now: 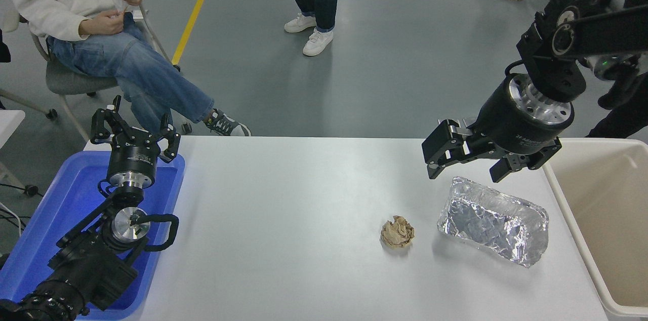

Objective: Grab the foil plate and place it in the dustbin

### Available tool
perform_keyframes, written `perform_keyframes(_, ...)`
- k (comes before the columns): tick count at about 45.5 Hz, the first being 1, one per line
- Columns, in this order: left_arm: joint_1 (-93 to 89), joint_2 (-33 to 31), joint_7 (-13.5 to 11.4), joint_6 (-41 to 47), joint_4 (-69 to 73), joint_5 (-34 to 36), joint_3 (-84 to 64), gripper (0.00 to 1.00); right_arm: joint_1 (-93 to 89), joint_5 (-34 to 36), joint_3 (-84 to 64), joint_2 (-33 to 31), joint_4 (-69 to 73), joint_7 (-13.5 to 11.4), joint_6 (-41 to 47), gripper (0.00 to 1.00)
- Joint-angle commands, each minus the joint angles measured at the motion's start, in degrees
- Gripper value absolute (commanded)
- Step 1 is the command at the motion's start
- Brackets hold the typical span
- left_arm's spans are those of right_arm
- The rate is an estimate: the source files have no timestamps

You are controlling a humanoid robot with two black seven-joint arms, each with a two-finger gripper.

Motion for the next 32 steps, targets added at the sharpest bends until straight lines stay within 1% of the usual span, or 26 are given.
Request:
perform_keyframes(1, 0.17, -0.35, -0.75, 0.00, -0.01, 0.35, 0.04, 0.99, -0.30, -1.22, -1.23, -0.64, -0.01, -0.05, -1.01, 1.00)
perform_keyframes(13, 0.09, -0.18, -0.67, 0.00, -0.01, 0.00, 0.13, 0.99, -2.59, -1.57, -1.40, -0.81, -0.18, -0.05, -1.80, 1.00)
perform_keyframes(22, 0.09, -0.18, -0.67, 0.00, -0.01, 0.00, 0.13, 0.99, -6.10, -2.27, -0.79, -0.90, -1.50, 0.04, -6.01, 1.00)
perform_keyframes(27, 0.09, -0.18, -0.67, 0.00, -0.01, 0.00, 0.13, 0.99, -9.26, -4.99, -0.70, -1.34, -3.34, 0.39, -8.83, 1.00)
perform_keyframes(32, 0.09, -0.18, -0.67, 0.00, -0.01, 0.00, 0.13, 0.99, -12.69, -8.95, -0.44, -4.14, -4.05, 0.47, -9.88, 1.00)
